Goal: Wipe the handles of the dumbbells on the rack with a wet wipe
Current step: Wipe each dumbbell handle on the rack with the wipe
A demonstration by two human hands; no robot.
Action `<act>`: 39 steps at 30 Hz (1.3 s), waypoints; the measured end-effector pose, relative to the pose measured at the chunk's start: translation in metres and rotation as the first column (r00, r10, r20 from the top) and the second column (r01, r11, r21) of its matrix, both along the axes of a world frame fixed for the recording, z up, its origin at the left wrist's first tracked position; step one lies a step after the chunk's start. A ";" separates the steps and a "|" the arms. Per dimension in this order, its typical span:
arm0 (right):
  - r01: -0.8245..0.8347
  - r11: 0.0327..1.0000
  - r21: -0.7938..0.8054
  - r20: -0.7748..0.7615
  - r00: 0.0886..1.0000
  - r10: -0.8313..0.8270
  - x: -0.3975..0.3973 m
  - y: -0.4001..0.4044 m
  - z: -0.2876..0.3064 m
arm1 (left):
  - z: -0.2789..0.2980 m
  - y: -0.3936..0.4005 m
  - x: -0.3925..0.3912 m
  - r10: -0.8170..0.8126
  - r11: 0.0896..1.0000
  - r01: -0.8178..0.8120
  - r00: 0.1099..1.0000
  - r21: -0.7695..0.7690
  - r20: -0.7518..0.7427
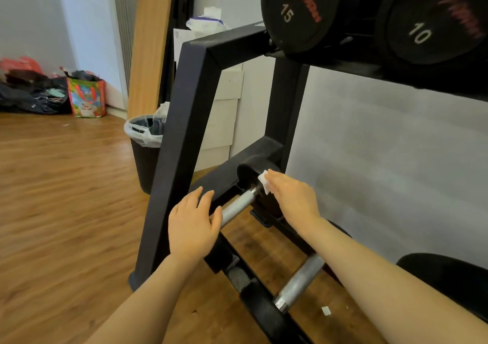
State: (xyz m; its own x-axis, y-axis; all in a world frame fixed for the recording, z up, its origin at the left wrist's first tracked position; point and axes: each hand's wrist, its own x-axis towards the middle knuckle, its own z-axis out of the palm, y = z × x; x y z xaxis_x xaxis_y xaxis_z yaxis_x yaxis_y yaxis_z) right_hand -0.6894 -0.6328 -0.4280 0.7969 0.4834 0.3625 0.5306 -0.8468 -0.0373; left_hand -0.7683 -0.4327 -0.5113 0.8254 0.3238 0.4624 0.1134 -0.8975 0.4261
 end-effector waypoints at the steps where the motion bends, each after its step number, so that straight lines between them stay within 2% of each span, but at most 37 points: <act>1: 0.002 1.000 -0.006 0.019 1.000 -0.002 0.003 0.000 0.000 | -0.001 0.001 0.001 -0.004 1.000 0.004 1.000 -0.019 0.022; 8: -0.061 0.997 -0.053 0.351 0.933 0.076 0.022 0.003 -0.005 | -0.007 0.000 -0.003 -0.022 1.000 0.023 0.998 -0.009 0.055; 10: -0.104 0.995 -0.010 0.333 0.938 0.101 0.031 0.011 -0.003 | -0.006 0.000 -0.002 -0.019 1.000 0.019 0.998 -0.011 0.060; 14: -0.134 0.990 0.039 0.201 0.972 0.124 0.036 0.018 -0.009 | -0.006 0.001 -0.002 -0.022 1.000 0.024 0.997 -0.016 0.069; 17: -0.179 0.983 0.043 0.222 0.961 0.166 0.031 0.007 -0.018 | -0.007 0.001 -0.003 -0.024 0.999 0.025 0.997 -0.019 0.078; 23: -0.194 0.979 -0.067 0.219 0.954 0.204 0.048 0.017 -0.010 | -0.009 0.000 -0.001 -0.014 1.000 0.017 0.994 -0.026 0.110; 29: -0.199 0.980 0.012 0.154 0.969 0.195 0.052 0.029 -0.009 | -0.008 -0.001 -0.003 -0.017 1.000 0.020 0.993 -0.020 0.115; 35: -0.211 0.971 0.109 0.200 0.962 0.187 0.038 0.002 -0.030 | -0.009 -0.001 -0.004 -0.023 0.999 0.026 0.994 -0.033 0.106; 39: -0.193 0.981 0.026 0.257 0.949 0.180 0.047 0.015 -0.021 | -0.009 0.000 -0.003 -0.025 0.998 0.030 0.993 -0.046 0.113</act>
